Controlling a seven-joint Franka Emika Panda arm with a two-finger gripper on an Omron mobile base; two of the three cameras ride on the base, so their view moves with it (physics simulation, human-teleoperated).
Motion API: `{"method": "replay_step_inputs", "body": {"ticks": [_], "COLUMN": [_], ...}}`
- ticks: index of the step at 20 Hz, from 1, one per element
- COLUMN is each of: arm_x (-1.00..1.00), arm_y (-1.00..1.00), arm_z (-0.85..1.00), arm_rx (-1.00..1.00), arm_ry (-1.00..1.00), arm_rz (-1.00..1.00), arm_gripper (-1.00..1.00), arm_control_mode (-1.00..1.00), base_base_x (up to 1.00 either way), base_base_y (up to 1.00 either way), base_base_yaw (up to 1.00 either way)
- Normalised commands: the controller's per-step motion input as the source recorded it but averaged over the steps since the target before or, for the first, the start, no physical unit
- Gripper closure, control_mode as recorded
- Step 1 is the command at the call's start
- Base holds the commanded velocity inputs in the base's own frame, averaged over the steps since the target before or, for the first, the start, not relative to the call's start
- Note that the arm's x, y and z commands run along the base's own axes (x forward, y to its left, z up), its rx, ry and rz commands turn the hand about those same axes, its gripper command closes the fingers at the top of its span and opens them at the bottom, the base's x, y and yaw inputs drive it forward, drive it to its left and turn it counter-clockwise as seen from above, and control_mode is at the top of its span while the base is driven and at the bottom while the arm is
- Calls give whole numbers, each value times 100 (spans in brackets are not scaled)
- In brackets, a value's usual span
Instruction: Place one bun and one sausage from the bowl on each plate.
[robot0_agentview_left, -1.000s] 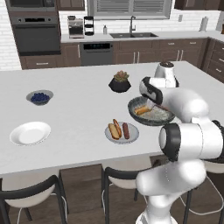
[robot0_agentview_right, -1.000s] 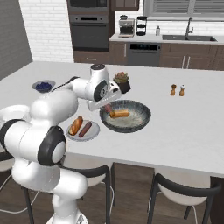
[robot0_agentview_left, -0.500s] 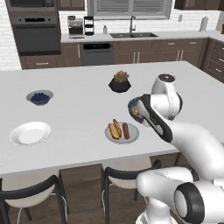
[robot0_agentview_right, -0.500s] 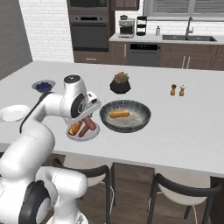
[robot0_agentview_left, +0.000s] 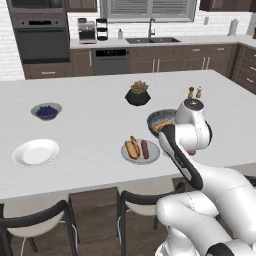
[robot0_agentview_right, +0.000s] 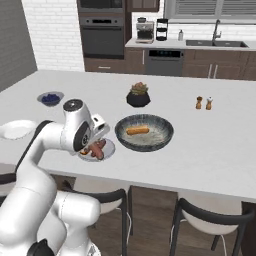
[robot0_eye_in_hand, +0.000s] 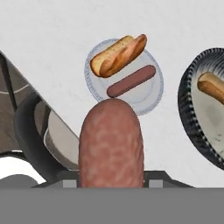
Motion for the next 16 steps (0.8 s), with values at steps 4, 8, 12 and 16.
{"method": "replay_step_inputs", "body": {"ticks": [4,8,12,16], "arm_x": [0,0,0,0], "arm_y": [0,0,0,0], "arm_z": [0,0,0,0], "arm_rx": [0,0,0,0], "arm_ry": [0,0,0,0], "arm_rz": [0,0,0,0], "arm_gripper": [100,100,100,100], "arm_control_mode": [100,100,100,100], "base_base_x": [0,0,0,5], "base_base_y": [100,100,100,100], "base_base_yaw": [-1,-1,0,0]}}
